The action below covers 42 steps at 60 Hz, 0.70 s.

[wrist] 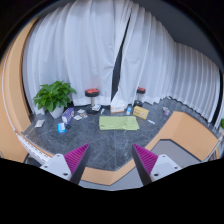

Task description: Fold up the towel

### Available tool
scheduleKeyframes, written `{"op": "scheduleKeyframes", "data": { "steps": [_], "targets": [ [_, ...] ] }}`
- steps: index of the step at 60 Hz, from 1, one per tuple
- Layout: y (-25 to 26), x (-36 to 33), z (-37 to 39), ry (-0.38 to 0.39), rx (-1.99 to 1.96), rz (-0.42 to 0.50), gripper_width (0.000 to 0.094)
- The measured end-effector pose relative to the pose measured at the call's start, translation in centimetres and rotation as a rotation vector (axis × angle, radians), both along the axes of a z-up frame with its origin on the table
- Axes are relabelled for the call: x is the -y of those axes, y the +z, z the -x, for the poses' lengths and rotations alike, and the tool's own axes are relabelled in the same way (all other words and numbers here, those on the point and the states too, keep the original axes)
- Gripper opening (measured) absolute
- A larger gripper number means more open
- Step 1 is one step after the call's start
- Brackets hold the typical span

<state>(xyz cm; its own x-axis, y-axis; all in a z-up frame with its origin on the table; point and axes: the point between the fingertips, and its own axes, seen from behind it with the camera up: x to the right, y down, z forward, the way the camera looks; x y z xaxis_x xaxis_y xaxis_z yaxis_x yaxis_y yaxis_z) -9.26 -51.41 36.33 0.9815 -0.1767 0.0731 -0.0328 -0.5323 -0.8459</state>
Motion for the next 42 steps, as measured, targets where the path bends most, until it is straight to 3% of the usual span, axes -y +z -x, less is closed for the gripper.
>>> {"op": "scheduleKeyframes", "data": {
  "steps": [11,24,42],
  "targets": [
    [-2.3,-0.8,0.1,0.004,-0.02,0.039,0.0848],
    [-8.9,-5.6,0.3,0.013,-0.045,0.102,0.0848],
    [-20.8,-24.7,1.6,0.084,-0.077,0.152,0.0843]
  ]
}}
